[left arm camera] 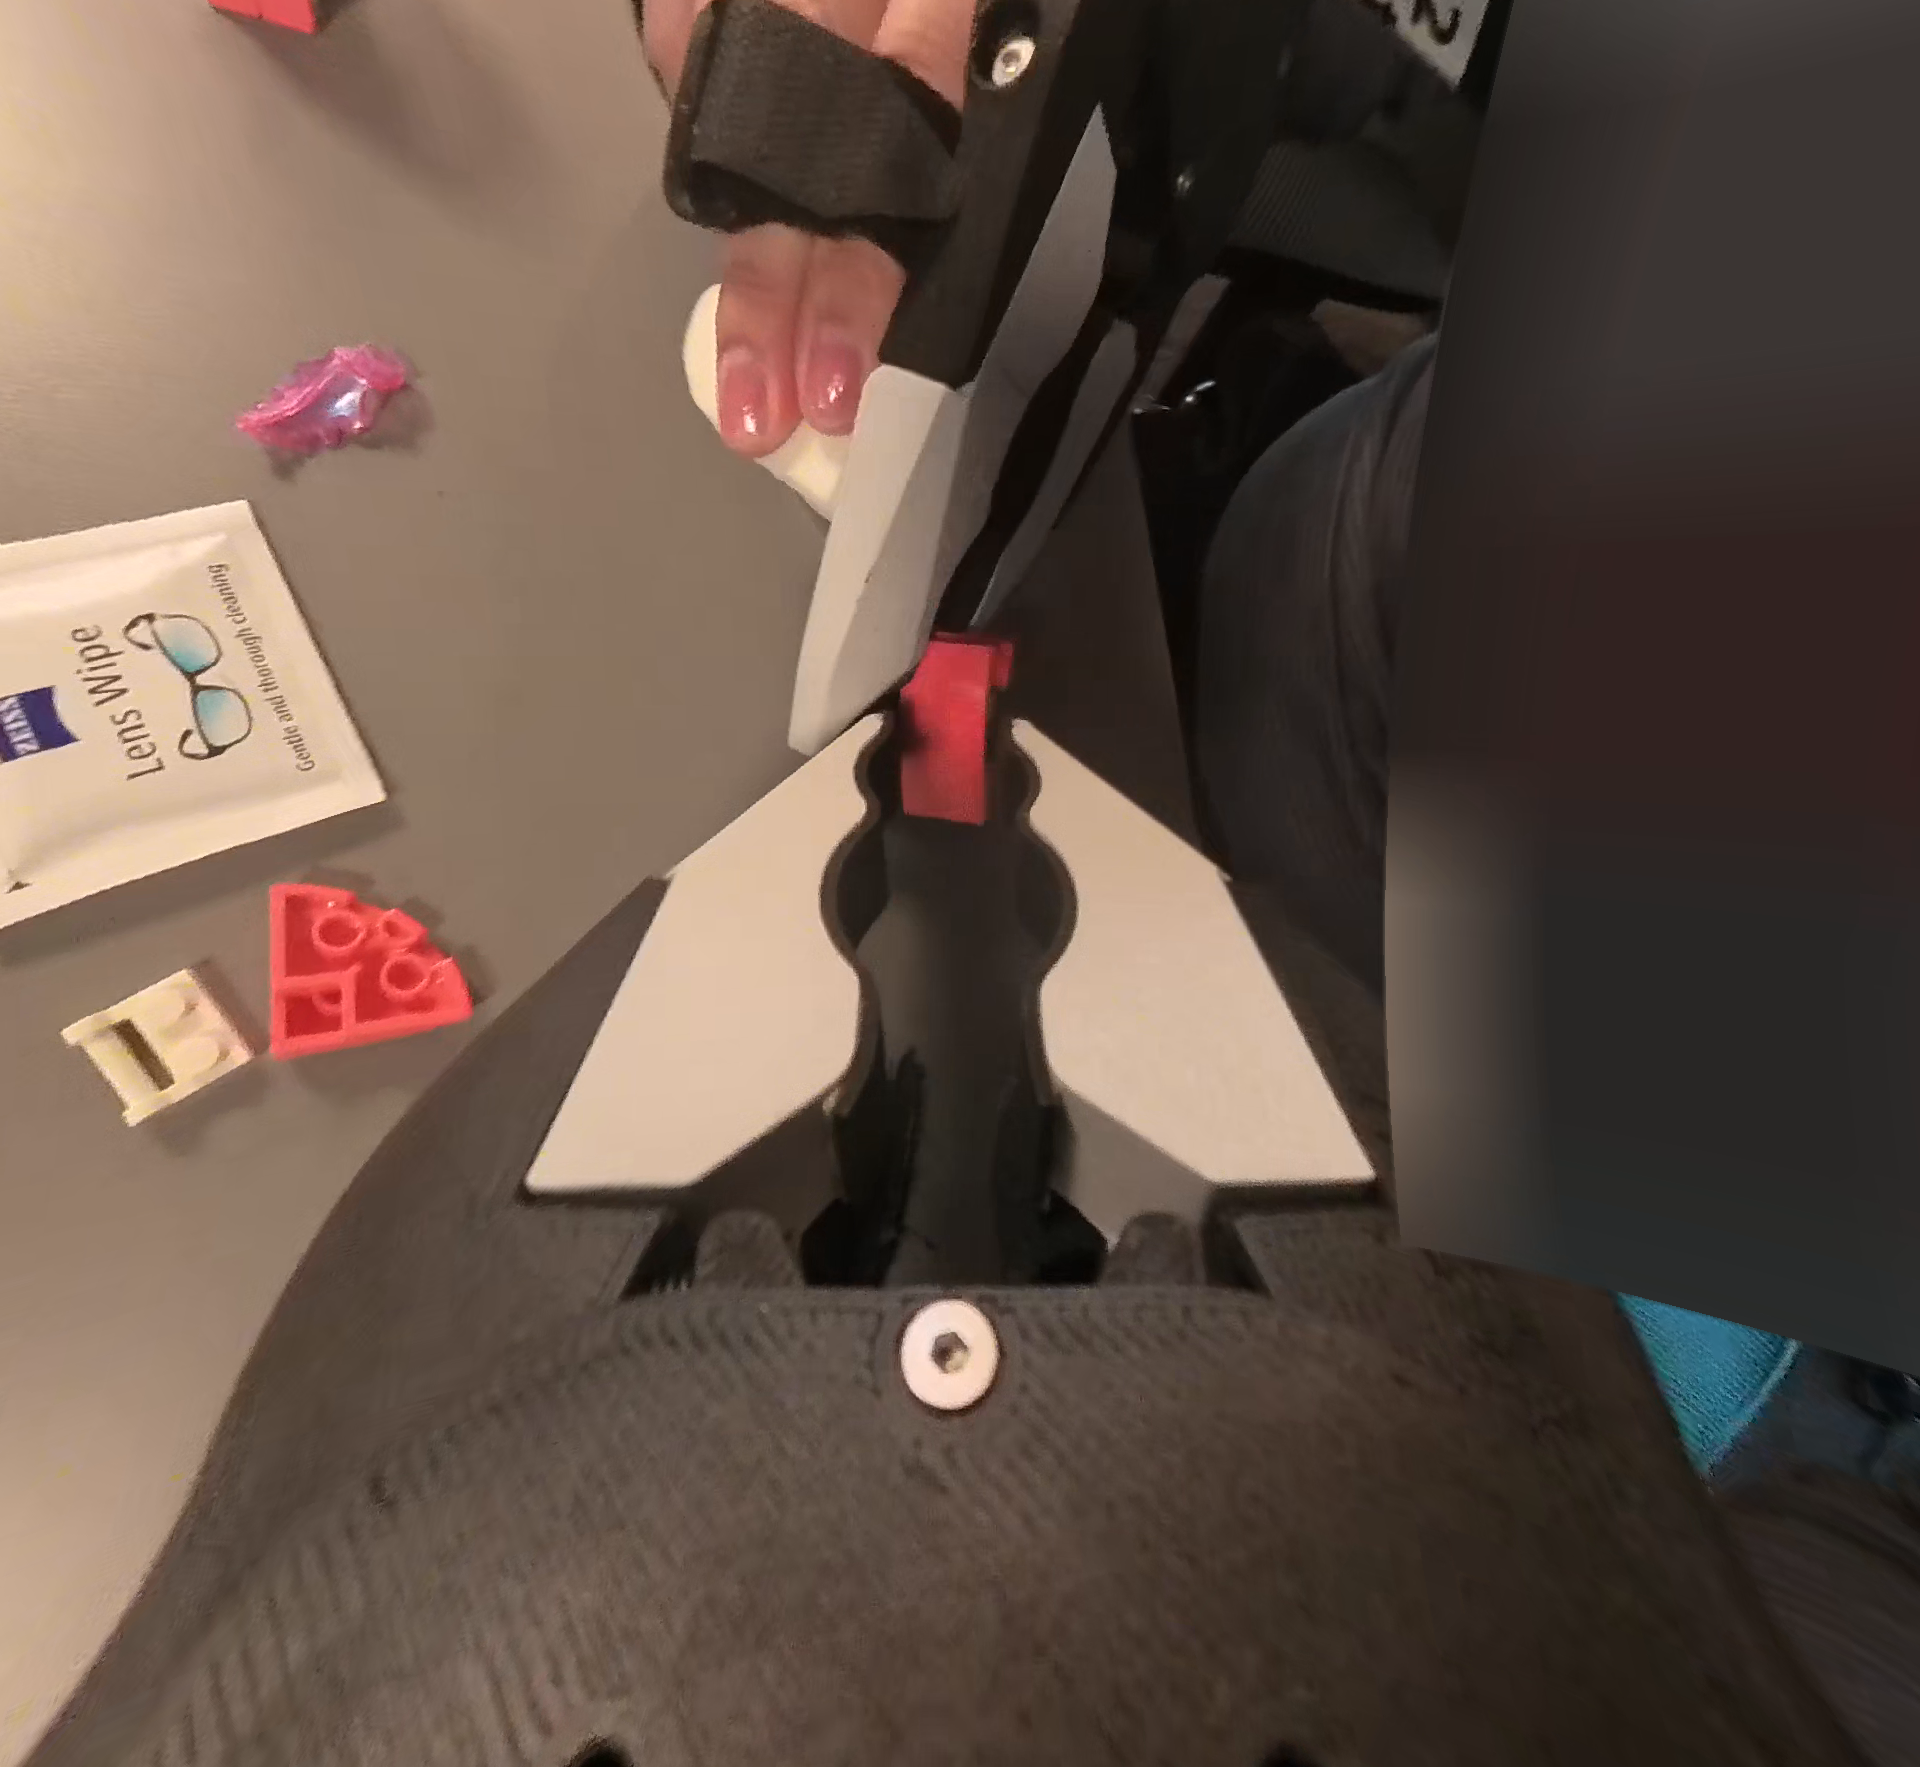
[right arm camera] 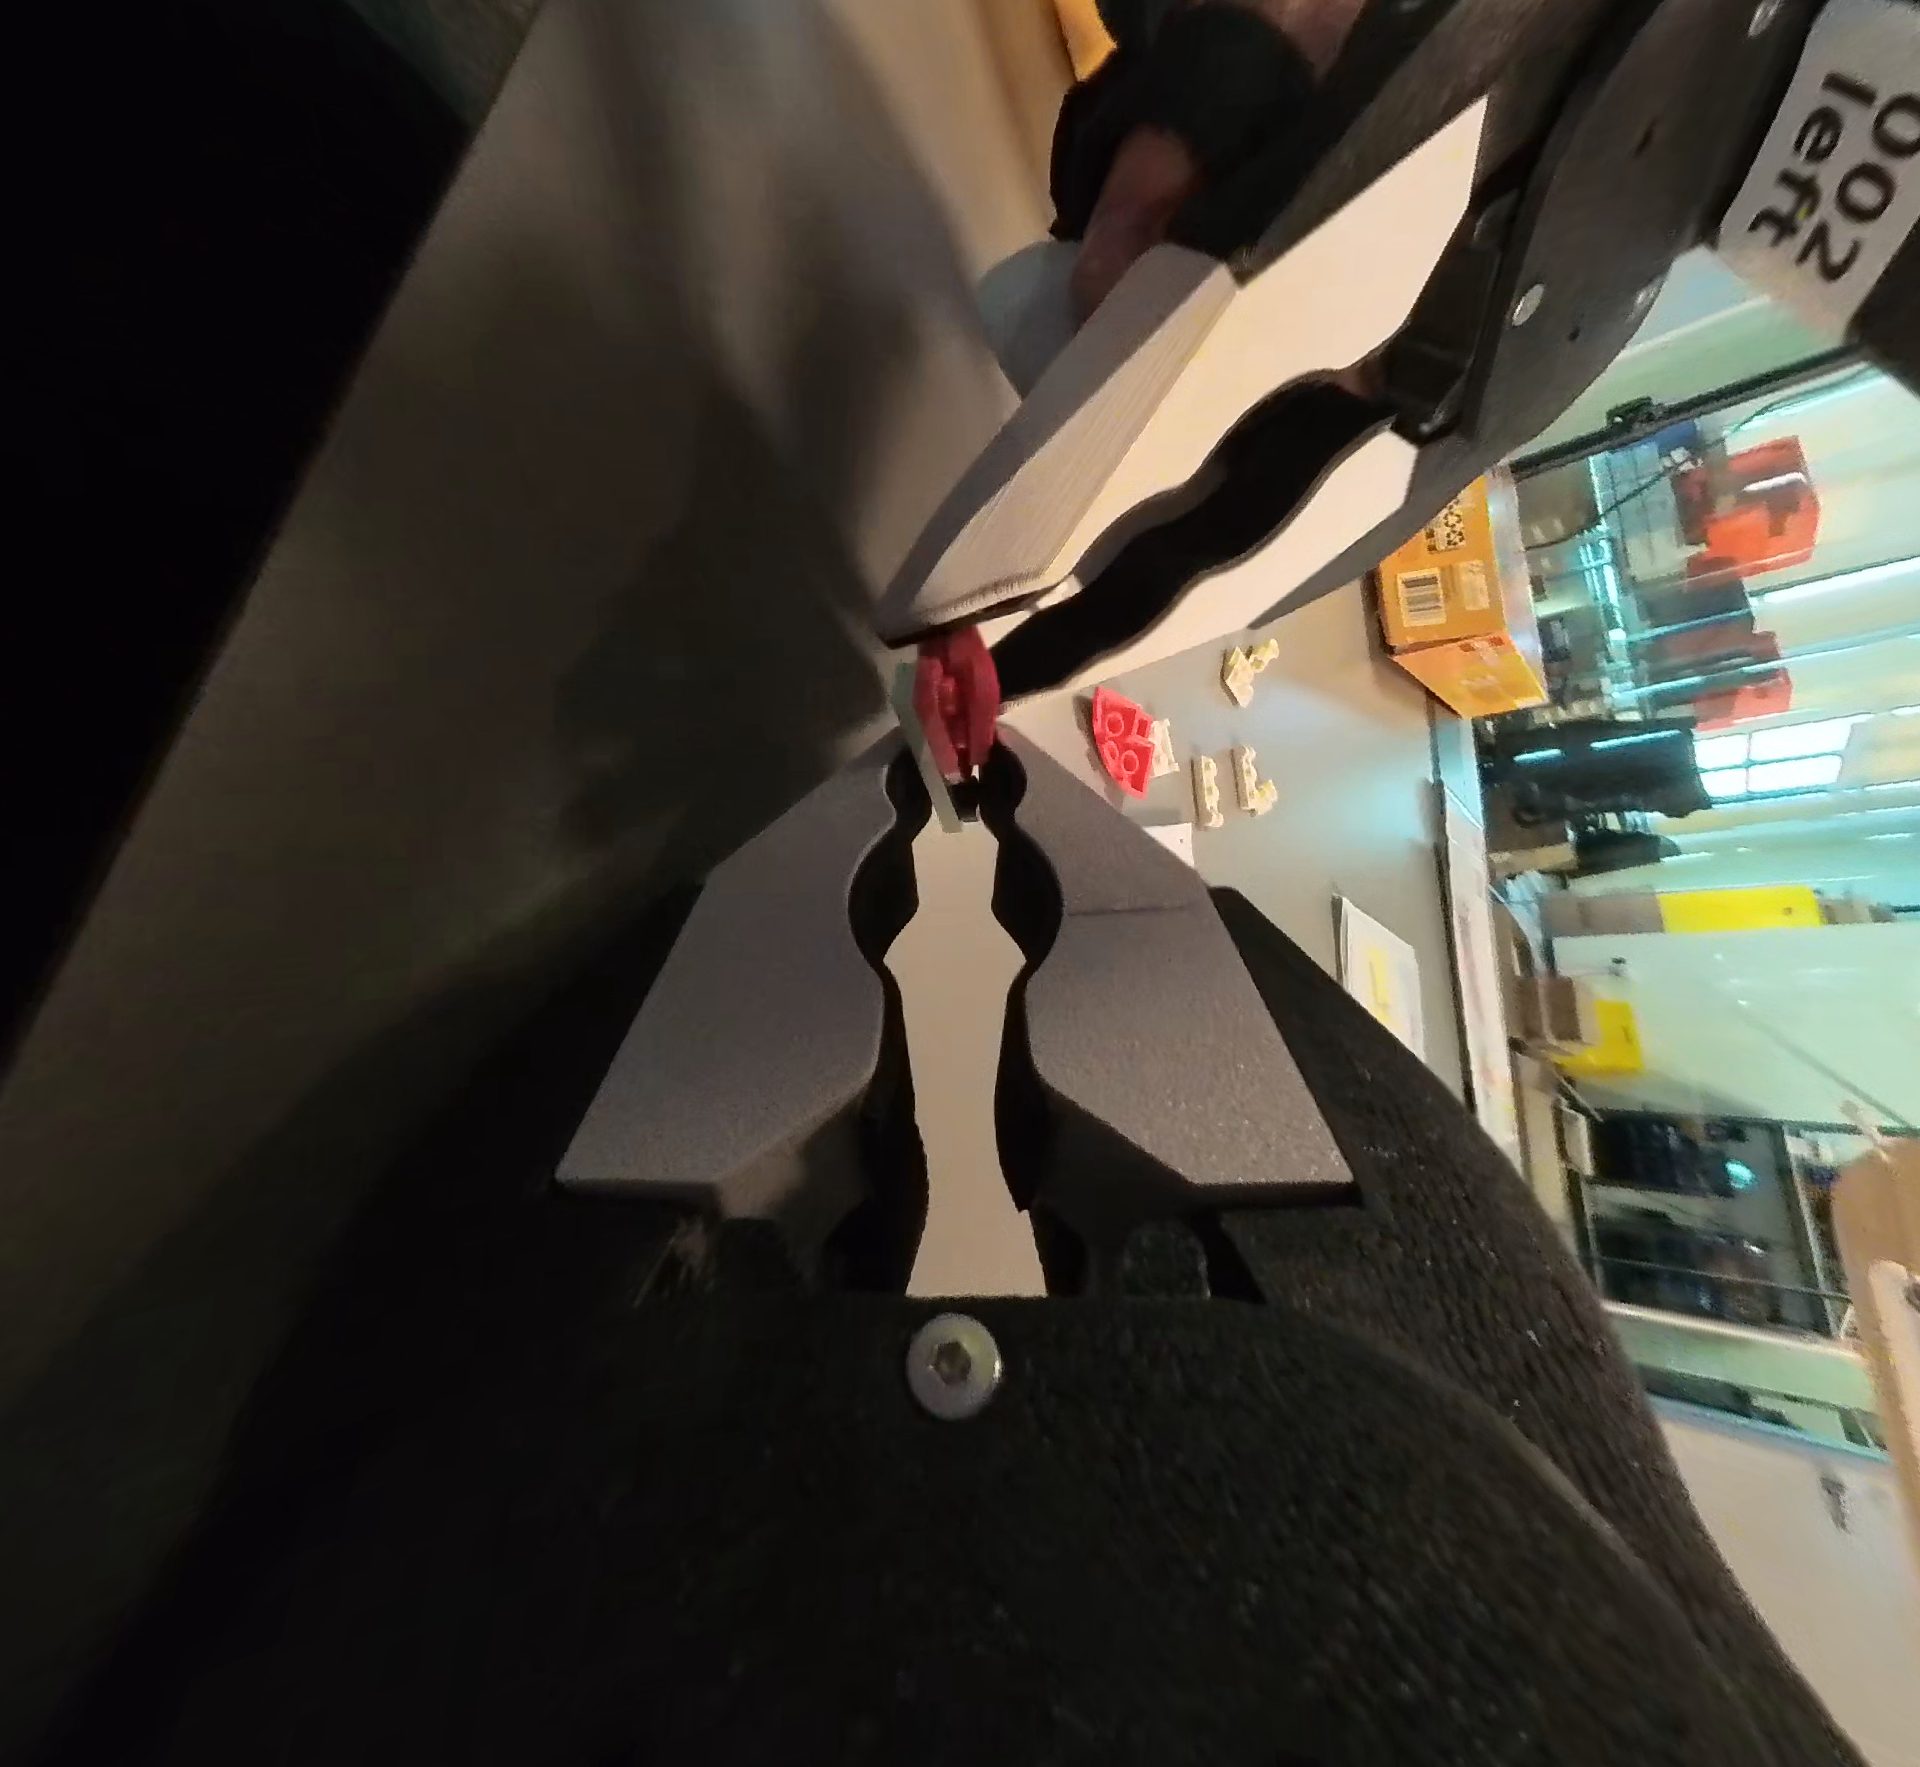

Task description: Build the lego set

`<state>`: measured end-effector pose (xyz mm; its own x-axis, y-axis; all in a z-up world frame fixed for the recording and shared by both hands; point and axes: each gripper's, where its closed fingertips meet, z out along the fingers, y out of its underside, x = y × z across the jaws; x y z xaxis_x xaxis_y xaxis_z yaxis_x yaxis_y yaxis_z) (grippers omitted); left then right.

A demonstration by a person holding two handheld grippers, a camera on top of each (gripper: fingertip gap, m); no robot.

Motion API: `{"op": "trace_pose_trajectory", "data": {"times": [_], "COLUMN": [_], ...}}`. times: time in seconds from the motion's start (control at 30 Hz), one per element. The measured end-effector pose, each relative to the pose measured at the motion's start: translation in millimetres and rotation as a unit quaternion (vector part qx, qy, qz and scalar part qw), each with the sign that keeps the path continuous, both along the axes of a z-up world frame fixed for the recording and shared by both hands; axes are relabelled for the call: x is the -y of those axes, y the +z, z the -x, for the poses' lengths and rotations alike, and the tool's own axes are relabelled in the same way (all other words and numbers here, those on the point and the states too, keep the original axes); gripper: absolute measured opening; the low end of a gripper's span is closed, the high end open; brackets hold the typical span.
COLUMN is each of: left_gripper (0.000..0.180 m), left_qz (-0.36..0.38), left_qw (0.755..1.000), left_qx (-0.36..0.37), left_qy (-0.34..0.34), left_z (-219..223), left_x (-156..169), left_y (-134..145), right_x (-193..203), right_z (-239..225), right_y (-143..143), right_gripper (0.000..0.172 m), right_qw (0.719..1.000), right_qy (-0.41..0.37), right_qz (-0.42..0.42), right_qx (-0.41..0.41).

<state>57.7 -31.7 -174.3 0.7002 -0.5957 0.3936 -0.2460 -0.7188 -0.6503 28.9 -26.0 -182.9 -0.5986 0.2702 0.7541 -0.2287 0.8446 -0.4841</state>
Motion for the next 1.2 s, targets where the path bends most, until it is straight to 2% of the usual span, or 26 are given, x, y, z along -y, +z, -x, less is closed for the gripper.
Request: {"op": "trace_pose_trajectory", "data": {"times": [0.23,0.37,0.47,0.6,0.77,0.87,0.93,1.0,1.2], "left_gripper": [0.026,0.037,0.055,0.047,0.029,0.024,0.014,0.013,0.011], "left_qz": [-0.057,-0.122,-0.190,-0.271,-0.294,-0.297,-0.310,-0.316,-0.306], "left_qw": [0.997,0.984,0.958,0.911,0.869,0.864,0.854,0.845,0.857], "left_qx": [-0.033,-0.106,-0.196,-0.295,-0.387,-0.395,-0.410,-0.423,-0.407], "left_qy": [0.045,0.069,0.089,0.097,0.094,0.092,0.082,0.080,0.079], "left_z": [4,9,12,14,24,26,28,29,32], "left_x": [-5,-9,-17,-25,-28,-28,-27,-28,-30], "left_y": [1,1,1,7,5,5,6,6,5], "right_x": [-5,-12,-16,-15,-15,-16,-17,-18,-19], "right_z": [5,11,16,21,24,24,25,26,28], "right_y": [1,0,-1,-2,-3,-3,-3,-4,-6], "right_gripper": [0.008,0.007,0.008,0.008,0.007,0.007,0.008,0.008,0.008], "right_qw": [1.000,0.999,0.999,0.998,0.997,0.996,0.994,0.992,0.988], "right_qy": [-0.016,-0.038,-0.051,-0.060,-0.067,-0.072,-0.076,-0.076,-0.083], "right_qz": [0.001,0.002,0.000,-0.005,0.004,0.018,0.035,0.046,0.059], "right_qx": [-0.001,0.009,0.021,0.029,0.041,0.054,0.070,0.088,0.118]}}
